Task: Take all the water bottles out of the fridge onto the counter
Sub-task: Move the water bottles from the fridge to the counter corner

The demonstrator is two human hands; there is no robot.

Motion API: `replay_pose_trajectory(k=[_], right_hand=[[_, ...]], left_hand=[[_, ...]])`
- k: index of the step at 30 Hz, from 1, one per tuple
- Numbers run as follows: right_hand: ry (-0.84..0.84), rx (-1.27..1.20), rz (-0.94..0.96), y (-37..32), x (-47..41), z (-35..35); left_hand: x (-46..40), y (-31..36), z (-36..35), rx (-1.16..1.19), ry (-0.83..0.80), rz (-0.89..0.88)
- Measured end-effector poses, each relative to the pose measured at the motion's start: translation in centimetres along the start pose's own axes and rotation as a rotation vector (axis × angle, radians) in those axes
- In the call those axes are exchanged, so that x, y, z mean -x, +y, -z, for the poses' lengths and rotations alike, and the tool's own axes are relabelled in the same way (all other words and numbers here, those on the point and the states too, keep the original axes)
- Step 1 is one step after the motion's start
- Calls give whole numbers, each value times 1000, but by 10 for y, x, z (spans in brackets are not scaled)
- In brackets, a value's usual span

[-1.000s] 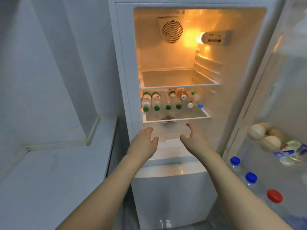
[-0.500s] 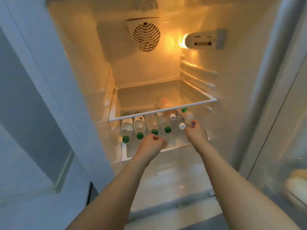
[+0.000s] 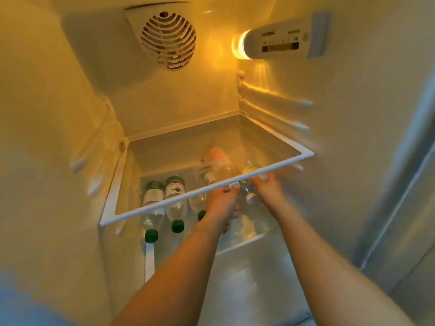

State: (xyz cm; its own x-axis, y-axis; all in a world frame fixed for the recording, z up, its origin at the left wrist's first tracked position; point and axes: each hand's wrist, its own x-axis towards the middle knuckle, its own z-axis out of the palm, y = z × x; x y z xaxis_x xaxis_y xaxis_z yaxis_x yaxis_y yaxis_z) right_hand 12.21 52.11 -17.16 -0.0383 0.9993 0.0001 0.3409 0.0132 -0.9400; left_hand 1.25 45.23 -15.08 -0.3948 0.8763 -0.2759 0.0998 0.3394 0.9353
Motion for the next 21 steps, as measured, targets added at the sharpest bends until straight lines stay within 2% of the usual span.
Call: replay_pose_trajectory(k=[5, 10, 14, 21], right_hand=[[6, -185, -71, 56, -55, -20], [61, -218, -80, 12, -17, -8], [207, -267, -76, 9, 7, 1], [402, -395, -101, 10, 54, 18]], left_hand=[[-13, -5, -7, 8, 36, -14], [-20, 8, -12, 106, -12, 78], [-20, 12, -19, 187, -52, 122], [7, -2, -24, 149, 161, 106]])
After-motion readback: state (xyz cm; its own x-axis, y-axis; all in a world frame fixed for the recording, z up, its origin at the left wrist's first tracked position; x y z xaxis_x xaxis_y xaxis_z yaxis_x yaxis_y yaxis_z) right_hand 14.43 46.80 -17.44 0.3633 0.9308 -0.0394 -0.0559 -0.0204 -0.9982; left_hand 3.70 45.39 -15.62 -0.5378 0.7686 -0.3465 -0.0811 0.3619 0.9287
